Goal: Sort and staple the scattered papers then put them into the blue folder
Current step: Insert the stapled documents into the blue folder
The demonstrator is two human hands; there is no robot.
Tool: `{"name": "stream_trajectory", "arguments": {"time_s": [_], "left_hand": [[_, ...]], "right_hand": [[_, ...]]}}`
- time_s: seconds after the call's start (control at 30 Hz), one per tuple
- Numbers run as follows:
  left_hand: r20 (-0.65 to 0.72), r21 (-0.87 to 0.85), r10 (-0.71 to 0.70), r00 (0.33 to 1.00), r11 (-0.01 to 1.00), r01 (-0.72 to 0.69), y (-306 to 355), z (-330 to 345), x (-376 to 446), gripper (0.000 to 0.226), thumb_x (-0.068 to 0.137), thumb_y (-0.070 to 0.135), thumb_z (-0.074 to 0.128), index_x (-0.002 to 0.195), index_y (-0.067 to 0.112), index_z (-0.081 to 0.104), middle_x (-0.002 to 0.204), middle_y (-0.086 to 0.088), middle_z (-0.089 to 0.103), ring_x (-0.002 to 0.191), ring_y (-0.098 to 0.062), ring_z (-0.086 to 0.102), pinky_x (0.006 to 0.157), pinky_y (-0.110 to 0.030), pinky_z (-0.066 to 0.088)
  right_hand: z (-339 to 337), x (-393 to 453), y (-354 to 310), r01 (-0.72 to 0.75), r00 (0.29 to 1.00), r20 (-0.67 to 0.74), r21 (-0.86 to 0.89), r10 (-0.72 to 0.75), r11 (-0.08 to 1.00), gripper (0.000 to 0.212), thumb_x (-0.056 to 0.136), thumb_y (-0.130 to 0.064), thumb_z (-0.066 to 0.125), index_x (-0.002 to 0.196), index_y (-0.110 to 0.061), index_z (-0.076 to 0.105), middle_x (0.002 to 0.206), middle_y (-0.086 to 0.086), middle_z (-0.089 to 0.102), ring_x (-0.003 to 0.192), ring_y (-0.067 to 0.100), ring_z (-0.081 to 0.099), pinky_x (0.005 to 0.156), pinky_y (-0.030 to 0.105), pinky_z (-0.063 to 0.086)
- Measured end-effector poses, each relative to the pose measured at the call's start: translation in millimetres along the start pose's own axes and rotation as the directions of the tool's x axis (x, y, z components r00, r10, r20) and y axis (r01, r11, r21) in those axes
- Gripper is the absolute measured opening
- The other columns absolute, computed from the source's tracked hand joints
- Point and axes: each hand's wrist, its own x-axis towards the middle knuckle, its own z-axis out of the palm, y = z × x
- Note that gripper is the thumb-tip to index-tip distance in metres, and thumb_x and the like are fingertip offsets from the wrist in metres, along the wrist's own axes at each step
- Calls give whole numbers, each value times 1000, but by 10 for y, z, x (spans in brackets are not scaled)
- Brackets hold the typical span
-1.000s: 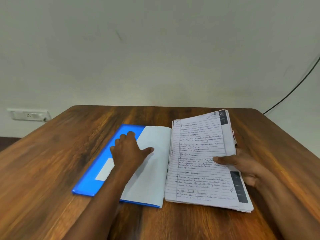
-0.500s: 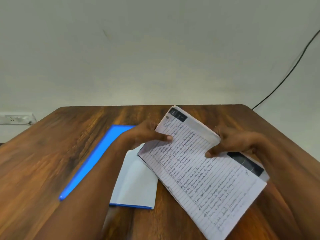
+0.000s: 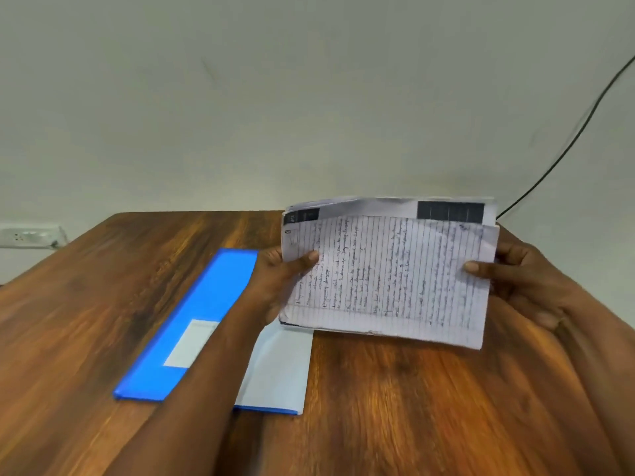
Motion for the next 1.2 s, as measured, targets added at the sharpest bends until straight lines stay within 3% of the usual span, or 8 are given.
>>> {"name": "stream_trajectory", "arguments": {"time_s": [0.23,0.47,0.7,0.83,0.93,1.07,1.13,1.2], "left_hand": [[-64,26,57,996,998,-55,-207,436,-54,29,88,31,76,110,14,71,107,-5,81,94,-31,79,79,-41,65],[-20,104,44,999,994,-41,-422,501,-67,33,90,31,75,117,14,71,110,-4,80,97,-27,79,85,-46,65],[-3,126,27,1000,992,-27,-464,482,-54,44,83,39,77,119,16,70,114,-3,79,101,-26,78,89,-48,64],[2,146,16,1000,989,-16,-496,461,-53,41,88,37,77,122,16,69,115,-3,79,103,-27,77,90,-48,63],[22,131,4,1000,991,-7,-417,440,-16,37,90,35,77,121,17,69,115,-4,79,104,-28,77,88,-48,63],[50,335,-81,995,940,60,-151,330,88,25,91,34,78,111,22,70,108,3,79,104,-26,76,89,-43,63],[143,399,-140,980,914,72,16,257,123,33,88,36,81,112,16,71,109,0,79,106,-26,75,93,-46,61],[230,445,-182,956,893,63,166,198,140,43,84,33,84,117,9,71,115,-6,78,109,-28,74,98,-50,59]], "right_hand": [[60,-48,282,118,982,-162,96,-101,988,47,88,14,67,133,2,60,124,19,73,112,35,72,82,40,64],[31,-148,508,103,958,-274,62,-82,993,43,84,11,72,121,-11,67,115,6,78,107,25,74,82,35,64],[42,-118,565,101,954,-294,110,-65,989,46,83,14,73,120,-14,68,118,8,77,109,25,74,90,43,62],[16,-80,612,71,968,-250,119,-39,990,56,83,14,74,133,-9,63,126,11,73,117,30,71,101,52,56],[-72,-80,520,49,979,-204,102,-27,994,48,85,12,70,129,-7,65,126,14,73,119,34,70,95,49,60],[-277,-125,328,66,994,-102,222,-44,973,36,97,-8,66,133,-8,65,130,23,66,119,41,66,108,61,46],[-350,-156,155,55,997,-69,271,-38,961,47,93,-19,68,136,0,61,116,21,69,100,33,70,100,50,53],[-413,-157,-47,-14,1000,30,172,9,985,58,82,-26,79,132,0,64,91,9,71,77,18,70,77,34,61]]}}
